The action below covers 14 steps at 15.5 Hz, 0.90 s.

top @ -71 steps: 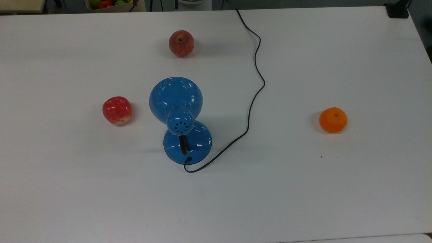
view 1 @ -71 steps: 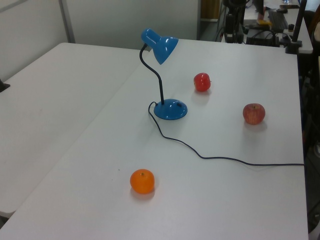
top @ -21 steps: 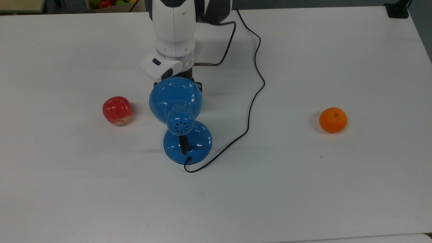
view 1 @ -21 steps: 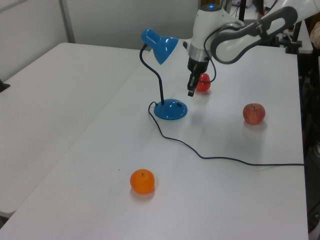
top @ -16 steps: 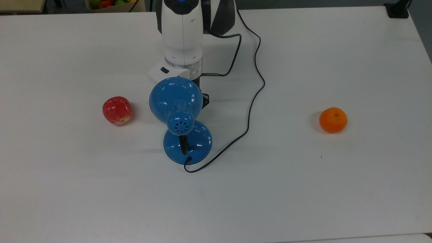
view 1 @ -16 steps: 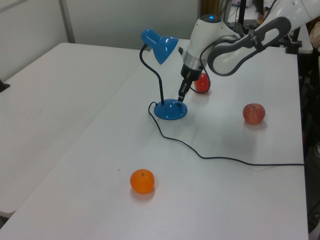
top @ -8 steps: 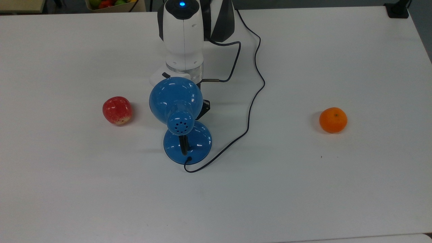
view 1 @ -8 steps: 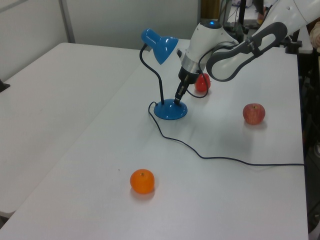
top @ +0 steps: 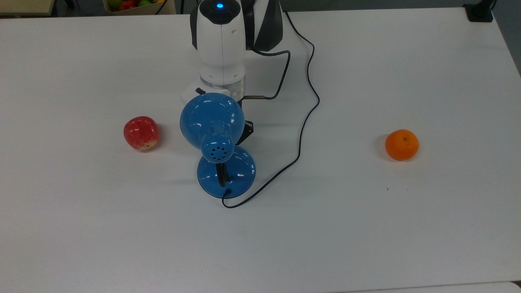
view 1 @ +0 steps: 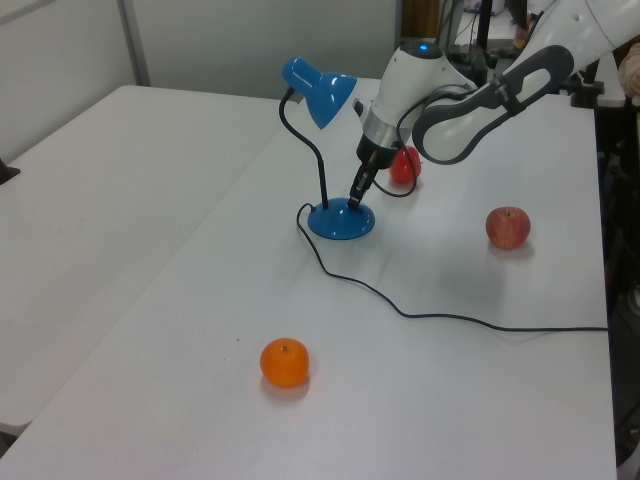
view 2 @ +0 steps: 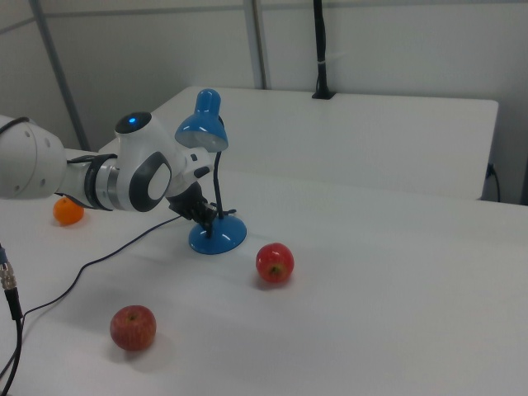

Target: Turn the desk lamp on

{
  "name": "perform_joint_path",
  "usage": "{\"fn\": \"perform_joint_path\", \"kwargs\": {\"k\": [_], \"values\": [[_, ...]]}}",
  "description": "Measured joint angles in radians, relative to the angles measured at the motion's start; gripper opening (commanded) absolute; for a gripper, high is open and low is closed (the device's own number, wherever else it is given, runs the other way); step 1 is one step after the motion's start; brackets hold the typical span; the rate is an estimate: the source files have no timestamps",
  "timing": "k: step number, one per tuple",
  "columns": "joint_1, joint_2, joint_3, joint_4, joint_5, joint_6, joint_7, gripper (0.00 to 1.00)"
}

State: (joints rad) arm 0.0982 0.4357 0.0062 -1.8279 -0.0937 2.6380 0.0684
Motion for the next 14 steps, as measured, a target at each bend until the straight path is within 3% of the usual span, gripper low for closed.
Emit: {"fn": "perform_joint_path", "kwargs": {"k": [11,14], "values": [[-0.001,0.007,0.0,0.001,0.0,0.016,0.0,0.0],[-0.002,-0.021,0.0,0.013,-0.001,-0.141,0.0,0.0]]}}
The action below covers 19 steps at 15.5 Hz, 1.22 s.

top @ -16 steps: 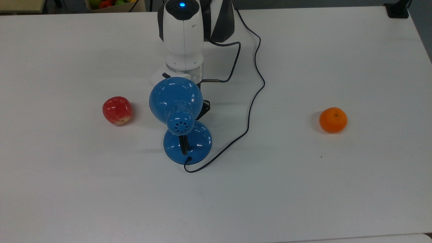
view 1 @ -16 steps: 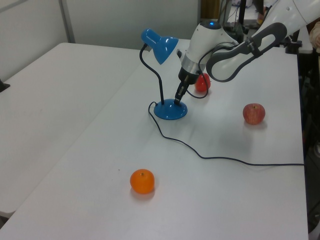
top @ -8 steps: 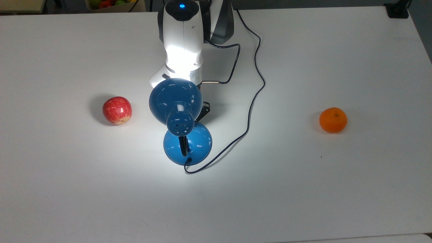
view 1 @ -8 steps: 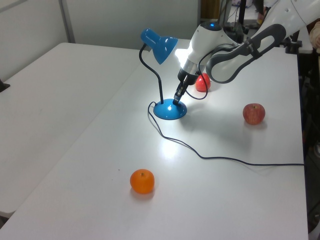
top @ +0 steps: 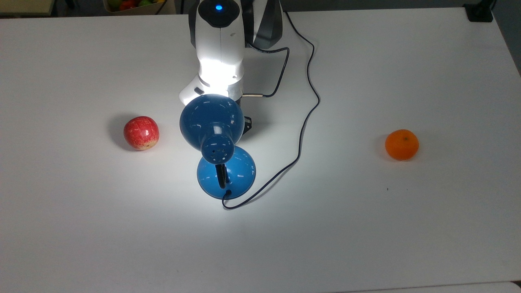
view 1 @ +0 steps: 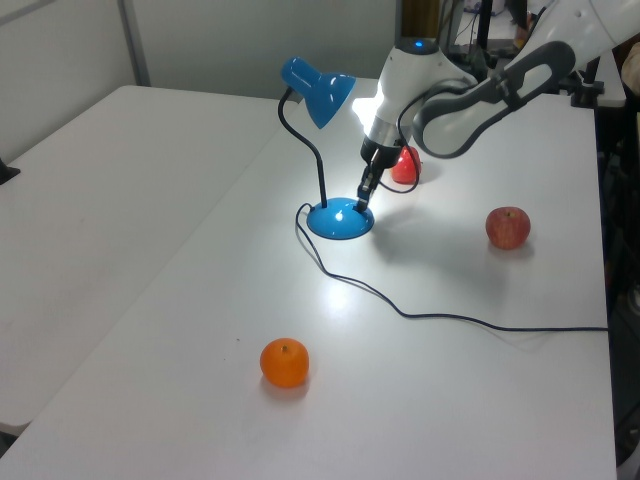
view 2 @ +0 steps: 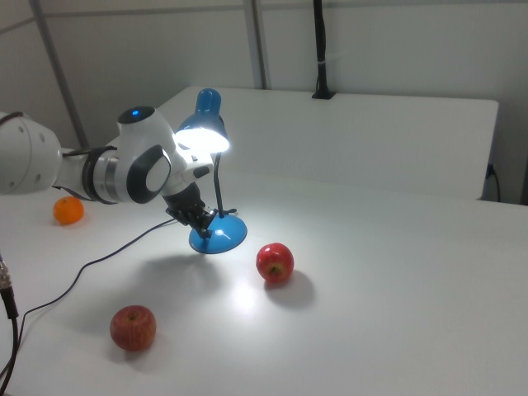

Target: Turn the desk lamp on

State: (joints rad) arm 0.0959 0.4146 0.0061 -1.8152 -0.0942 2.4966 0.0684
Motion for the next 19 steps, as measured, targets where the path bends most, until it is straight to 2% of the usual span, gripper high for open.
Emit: {"fn": "perform_joint_path", "kwargs": {"k": [7,11,13,15,17,19], "values": [[0.001,-0.172,0.0,0.013,-0.023,-0.423,-0.001,0.0],[-0.006,-0.268,-0.005,0.086,-0.032,-0.654,-0.002,0.0],[-0.016,-0.305,-0.006,0.103,-0.032,-0.698,-0.002,0.0],[-0.021,-0.349,-0.008,0.11,-0.032,-0.746,-0.003,0.05],[-0.022,-0.394,-0.008,0.111,-0.032,-0.795,-0.003,0.17],[-0.022,-0.43,-0.008,0.114,-0.032,-0.838,-0.003,0.36]]}}
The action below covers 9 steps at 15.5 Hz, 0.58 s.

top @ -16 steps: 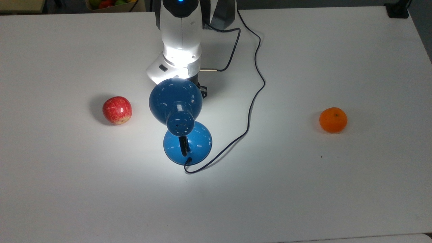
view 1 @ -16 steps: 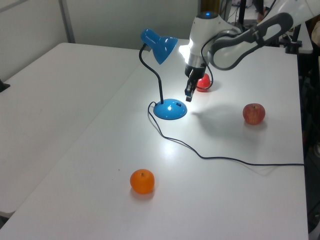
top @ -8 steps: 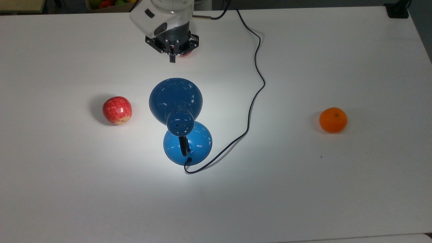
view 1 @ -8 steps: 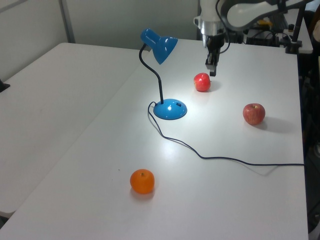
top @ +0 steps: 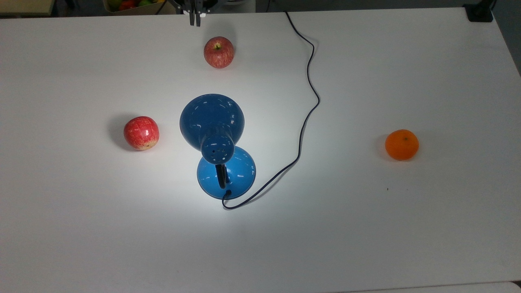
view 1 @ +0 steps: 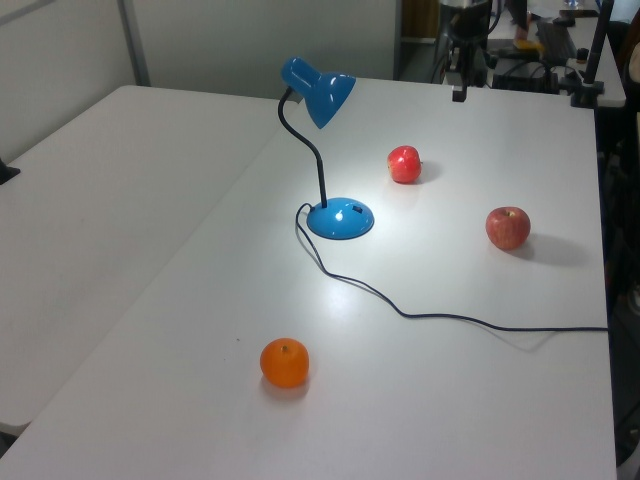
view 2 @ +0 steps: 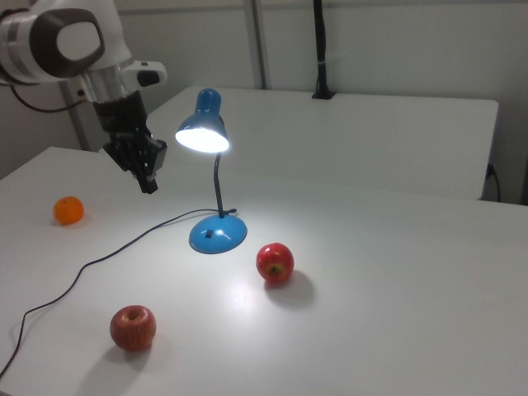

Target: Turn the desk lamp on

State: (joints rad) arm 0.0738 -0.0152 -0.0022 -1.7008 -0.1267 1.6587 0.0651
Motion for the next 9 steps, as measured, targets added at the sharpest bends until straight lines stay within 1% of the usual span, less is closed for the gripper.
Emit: {"fn": "perform_joint_path", "kwargs": {"k": [3,4,9], "values": [[0.0,-0.018,0.0,0.011,0.0,-0.041,0.0,0.92],[-0.001,-0.018,0.0,0.011,0.0,-0.042,0.0,1.0],[-0.007,-0.017,-0.002,0.011,0.0,-0.042,0.0,1.0]]}}
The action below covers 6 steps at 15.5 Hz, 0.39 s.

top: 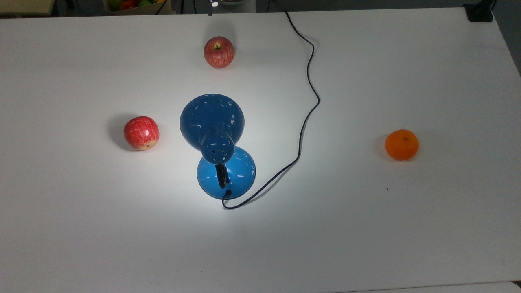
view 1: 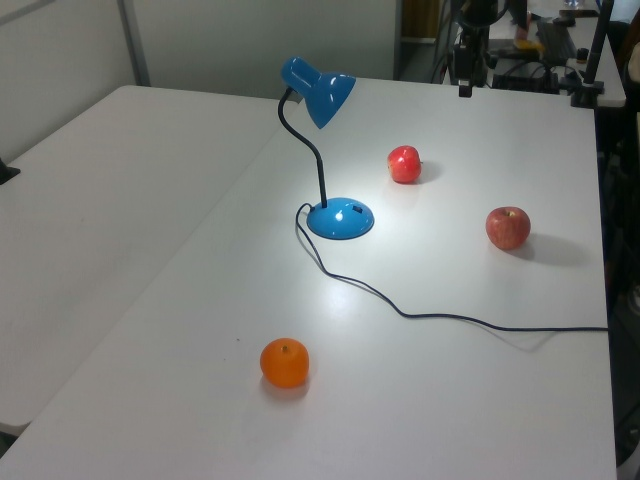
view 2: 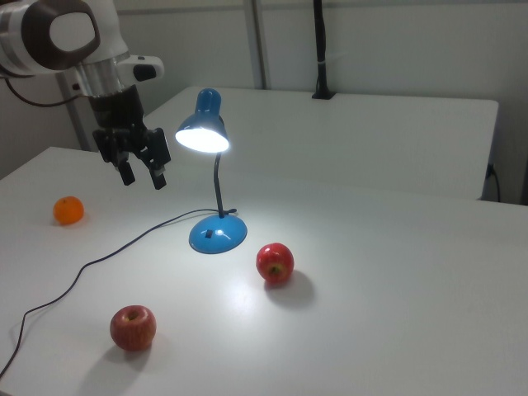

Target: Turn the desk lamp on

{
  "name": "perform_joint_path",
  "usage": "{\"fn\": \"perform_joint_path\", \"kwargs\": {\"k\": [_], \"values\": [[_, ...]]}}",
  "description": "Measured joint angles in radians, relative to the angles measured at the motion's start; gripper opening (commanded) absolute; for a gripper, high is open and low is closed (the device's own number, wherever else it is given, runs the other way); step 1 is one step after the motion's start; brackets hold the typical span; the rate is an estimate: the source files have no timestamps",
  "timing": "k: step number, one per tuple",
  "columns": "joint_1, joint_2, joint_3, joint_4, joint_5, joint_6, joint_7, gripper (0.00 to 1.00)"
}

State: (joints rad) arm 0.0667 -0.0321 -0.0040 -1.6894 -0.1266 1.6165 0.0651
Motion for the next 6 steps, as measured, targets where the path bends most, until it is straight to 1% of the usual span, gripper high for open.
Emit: {"fn": "perform_joint_path", "kwargs": {"k": [6], "values": [[-0.011,-0.002,-0.001,0.004,0.0,0.0,0.0,1.0]]}}
